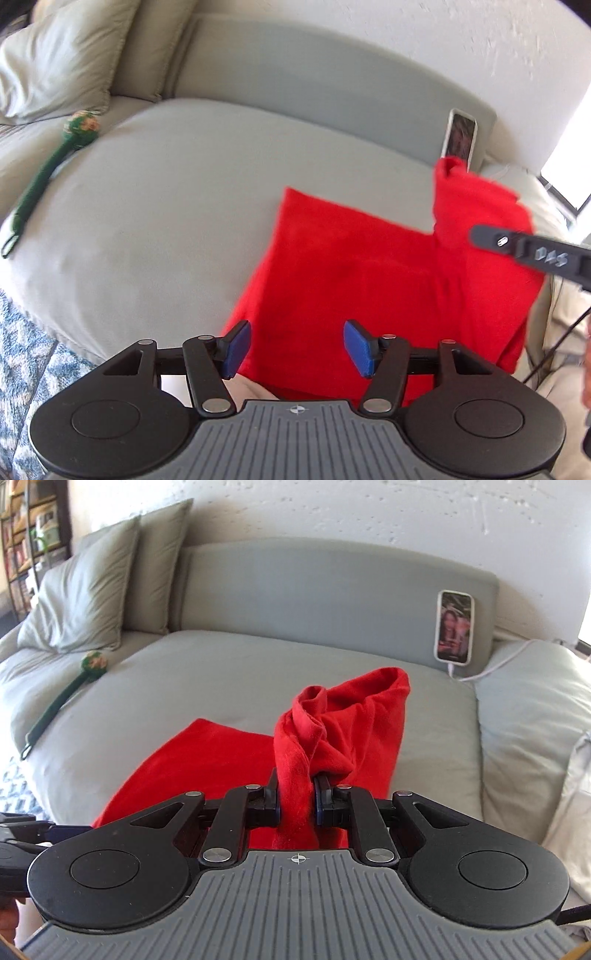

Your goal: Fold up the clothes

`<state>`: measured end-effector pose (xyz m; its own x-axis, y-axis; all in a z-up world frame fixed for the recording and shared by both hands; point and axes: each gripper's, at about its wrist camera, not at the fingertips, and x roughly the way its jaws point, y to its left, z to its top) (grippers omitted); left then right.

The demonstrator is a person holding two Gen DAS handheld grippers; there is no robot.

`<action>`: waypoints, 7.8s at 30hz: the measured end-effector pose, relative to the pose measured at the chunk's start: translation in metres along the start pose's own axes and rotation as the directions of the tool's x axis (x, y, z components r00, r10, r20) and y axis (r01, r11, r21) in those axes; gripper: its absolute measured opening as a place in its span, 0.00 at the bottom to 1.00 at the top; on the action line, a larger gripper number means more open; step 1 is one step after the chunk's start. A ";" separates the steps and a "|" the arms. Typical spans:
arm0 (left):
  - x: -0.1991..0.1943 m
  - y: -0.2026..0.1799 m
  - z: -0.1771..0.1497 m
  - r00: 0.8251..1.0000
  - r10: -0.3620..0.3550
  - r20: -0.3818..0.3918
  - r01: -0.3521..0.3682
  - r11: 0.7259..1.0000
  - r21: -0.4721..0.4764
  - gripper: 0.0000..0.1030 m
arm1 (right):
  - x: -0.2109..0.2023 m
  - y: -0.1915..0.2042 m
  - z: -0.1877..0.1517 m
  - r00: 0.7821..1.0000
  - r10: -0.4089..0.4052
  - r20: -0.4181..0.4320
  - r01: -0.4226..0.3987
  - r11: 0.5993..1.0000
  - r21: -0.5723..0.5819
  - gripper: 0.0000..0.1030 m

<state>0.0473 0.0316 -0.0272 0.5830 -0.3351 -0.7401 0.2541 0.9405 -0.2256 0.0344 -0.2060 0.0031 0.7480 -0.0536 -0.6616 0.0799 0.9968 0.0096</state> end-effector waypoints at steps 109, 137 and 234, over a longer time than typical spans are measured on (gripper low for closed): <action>0.059 -0.003 -0.001 0.989 0.144 0.036 -0.141 0.986 -0.085 0.36 | 0.196 -0.082 -0.013 0.941 0.273 -0.198 -0.154 0.869 0.470 0.00; 0.014 -0.005 0.036 0.998 0.062 -0.007 -0.063 0.997 -0.040 0.83 | 0.077 -0.114 -0.075 0.881 0.412 -0.233 -0.211 0.783 0.586 0.59; 0.073 -0.488 0.012 0.853 -0.519 -0.050 0.423 0.632 0.650 0.37 | -0.200 -0.411 -0.162 0.903 -0.408 0.131 0.173 0.627 0.759 0.14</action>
<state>-0.0250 -0.4526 0.0369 0.3270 -0.7715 -0.5457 0.9084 0.4159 -0.0436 -0.2547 -0.5953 0.0101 0.7297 -0.4630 -0.5031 0.6798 0.5705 0.4609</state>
